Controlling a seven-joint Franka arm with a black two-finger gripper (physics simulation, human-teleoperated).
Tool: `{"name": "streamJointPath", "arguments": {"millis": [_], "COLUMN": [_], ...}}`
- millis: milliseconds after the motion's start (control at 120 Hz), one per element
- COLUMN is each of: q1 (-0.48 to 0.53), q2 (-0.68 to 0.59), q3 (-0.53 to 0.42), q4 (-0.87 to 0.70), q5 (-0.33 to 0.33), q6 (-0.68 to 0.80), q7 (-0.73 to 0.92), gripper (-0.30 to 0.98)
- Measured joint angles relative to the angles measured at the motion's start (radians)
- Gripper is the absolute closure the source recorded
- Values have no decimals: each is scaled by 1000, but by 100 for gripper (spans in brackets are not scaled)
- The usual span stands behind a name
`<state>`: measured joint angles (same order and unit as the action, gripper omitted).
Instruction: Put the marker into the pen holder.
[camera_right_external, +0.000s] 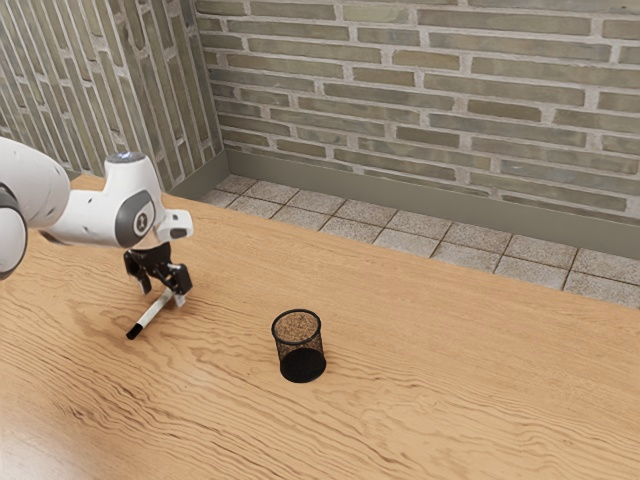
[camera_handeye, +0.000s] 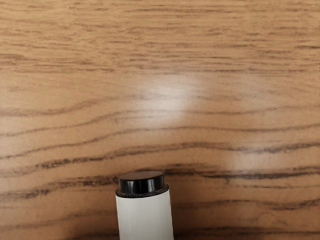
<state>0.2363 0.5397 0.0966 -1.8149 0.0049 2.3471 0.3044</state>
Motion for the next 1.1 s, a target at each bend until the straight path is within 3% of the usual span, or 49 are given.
{"name": "streamJointPath", "arguments": {"millis": [217, 700, 933, 1100], "q1": [-4, -6, -16, -78], "q2": [-1, -4, -28, -158], "q3": [0, 0, 0, 1], "q4": [-3, -8, -8, -10], "q5": [0, 10, 22, 31], "q6": [1, -2, -7, -53], "q7": [-16, -72, -105, -130], "gripper": [9, 68, 76, 78]}}
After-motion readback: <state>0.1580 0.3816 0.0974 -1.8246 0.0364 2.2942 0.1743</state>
